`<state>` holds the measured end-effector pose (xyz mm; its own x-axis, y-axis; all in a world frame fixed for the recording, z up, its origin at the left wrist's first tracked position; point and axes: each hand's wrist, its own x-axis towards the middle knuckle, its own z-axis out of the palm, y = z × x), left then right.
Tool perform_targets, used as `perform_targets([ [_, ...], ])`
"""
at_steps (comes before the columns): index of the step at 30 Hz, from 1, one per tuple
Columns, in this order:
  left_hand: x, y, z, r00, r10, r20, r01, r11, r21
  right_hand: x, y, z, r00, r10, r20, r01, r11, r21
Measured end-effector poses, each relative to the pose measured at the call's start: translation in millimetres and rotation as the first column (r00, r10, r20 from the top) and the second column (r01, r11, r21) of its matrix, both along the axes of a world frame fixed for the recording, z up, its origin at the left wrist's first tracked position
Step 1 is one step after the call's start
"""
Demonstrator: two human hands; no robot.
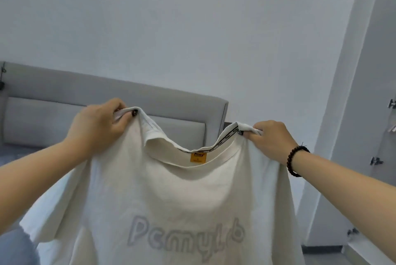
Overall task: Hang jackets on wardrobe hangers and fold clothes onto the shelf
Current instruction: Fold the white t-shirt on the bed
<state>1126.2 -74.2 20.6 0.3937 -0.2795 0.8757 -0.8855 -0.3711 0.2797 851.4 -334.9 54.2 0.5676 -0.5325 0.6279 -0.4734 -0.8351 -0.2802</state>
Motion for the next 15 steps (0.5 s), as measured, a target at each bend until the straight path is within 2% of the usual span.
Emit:
perform_targets([
  [4,77.7,-27.9,-62.7,0.985,0.169,-0.039,-0.153,0.952,0.265,62.9,-50.8,-60.9,0.984,-0.021,-0.175,0.040,0.994,0.103],
  [8,151.2,-80.1,-83.9,0.960,0.265,-0.086,-0.221,0.913,0.343,151.1,-103.8,-82.5,0.937,-0.067,-0.343,0.087,0.995,0.044],
  [10,179.5,-118.0,-79.3,0.945,0.283,-0.163,-0.225,0.926,0.304,199.2,-136.0,-84.2,0.944,-0.132,-0.302,0.136,0.991,-0.009],
  [12,199.7,-158.6,-80.8,0.910,0.248,-0.332,-0.200,0.964,0.173,244.5,-167.1,-90.8,0.955,-0.213,-0.208,0.209,0.977,-0.042],
  [15,199.1,-207.1,-124.1,0.841,0.161,-0.517,-0.206,0.978,-0.029,299.1,-187.4,-131.3,0.957,-0.279,-0.081,0.283,0.958,0.052],
])
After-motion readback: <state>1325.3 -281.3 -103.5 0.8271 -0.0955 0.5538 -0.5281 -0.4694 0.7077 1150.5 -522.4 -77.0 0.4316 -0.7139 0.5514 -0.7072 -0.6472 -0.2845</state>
